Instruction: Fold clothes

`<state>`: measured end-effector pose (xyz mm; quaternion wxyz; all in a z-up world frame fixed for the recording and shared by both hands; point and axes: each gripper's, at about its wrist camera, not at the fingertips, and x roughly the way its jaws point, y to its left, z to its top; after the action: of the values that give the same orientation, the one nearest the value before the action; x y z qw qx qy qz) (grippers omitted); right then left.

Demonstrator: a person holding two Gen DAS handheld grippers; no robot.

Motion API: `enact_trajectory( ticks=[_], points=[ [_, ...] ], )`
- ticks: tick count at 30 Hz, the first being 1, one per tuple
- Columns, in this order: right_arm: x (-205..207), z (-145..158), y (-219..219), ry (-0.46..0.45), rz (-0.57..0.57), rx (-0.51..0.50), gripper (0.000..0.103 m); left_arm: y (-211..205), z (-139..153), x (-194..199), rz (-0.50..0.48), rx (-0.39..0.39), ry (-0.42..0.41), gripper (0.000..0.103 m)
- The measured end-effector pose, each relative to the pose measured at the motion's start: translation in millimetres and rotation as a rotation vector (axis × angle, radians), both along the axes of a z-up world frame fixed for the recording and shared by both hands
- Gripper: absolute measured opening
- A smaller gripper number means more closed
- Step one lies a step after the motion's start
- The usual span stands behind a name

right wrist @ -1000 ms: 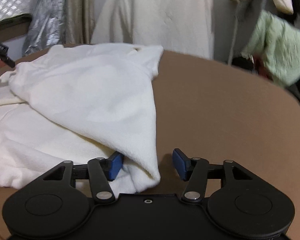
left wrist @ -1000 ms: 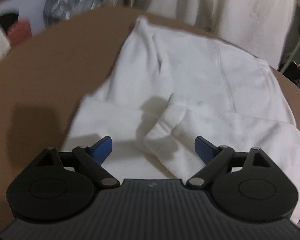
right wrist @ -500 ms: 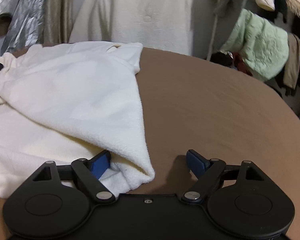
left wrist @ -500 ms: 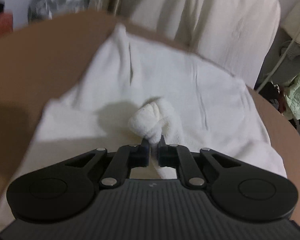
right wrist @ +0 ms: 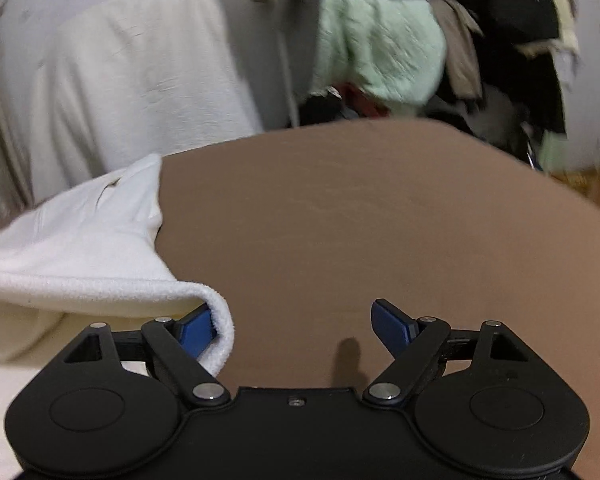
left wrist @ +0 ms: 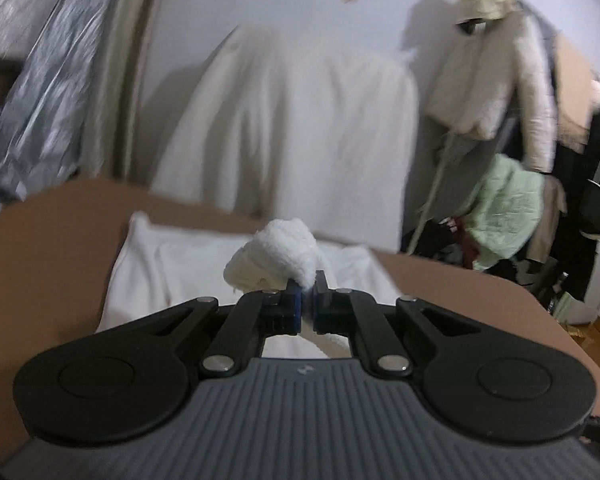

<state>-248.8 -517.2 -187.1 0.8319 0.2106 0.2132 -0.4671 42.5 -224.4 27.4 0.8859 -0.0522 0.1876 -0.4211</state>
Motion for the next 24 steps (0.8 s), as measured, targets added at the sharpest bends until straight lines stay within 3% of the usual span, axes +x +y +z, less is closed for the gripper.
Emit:
enact_trajectory(
  ticks=[4,7,9,11,13,15,18,19,21,24],
  points=[
    [4.1,-3.3,-0.1,0.037,-0.012,0.014,0.085,5.0,5.1,-7.8,-0.022,-0.001,0.038,0.004],
    [8.0,-6.9,-2.6,0.081,0.008,0.011,0.086,8.2,-3.5,-3.5,0.020,0.067,0.121,0.004],
    [10.6,-9.3,-4.3,0.109,0.021,0.009,0.086,9.6,-19.0,-0.3,0.065,0.182,0.240,0.005],
    [13.3,-11.7,-5.9,0.138,0.034,0.007,0.086,8.2,-42.5,-0.9,0.108,0.349,0.329,0.005],
    [15.9,-14.2,-7.6,0.167,0.047,0.006,0.086,4.8,-68.8,-5.0,0.092,0.490,0.383,0.009],
    [18.5,-16.6,-9.3,0.196,0.060,0.004,0.088,2.7,-91.3,-2.2,0.032,0.567,0.493,0.012],
    [21.5,-19.7,-12.7,0.232,0.077,0.011,0.090,15.1,-110.8,24.0,-0.064,0.480,0.802,0.040],
    [21.0,-18.2,-15.0,0.232,0.082,0.027,0.090,24.1,-108.1,31.2,-0.067,0.410,0.843,0.042],
    [20.0,-9.3,-14.7,0.272,0.112,0.050,0.090,38.5,-94.1,38.8,-0.026,0.375,0.810,0.045],
    [15.4,8.9,-10.4,0.369,0.167,0.075,0.091,55.5,-69.0,39.4,0.063,0.391,0.659,0.063]
  ],
)
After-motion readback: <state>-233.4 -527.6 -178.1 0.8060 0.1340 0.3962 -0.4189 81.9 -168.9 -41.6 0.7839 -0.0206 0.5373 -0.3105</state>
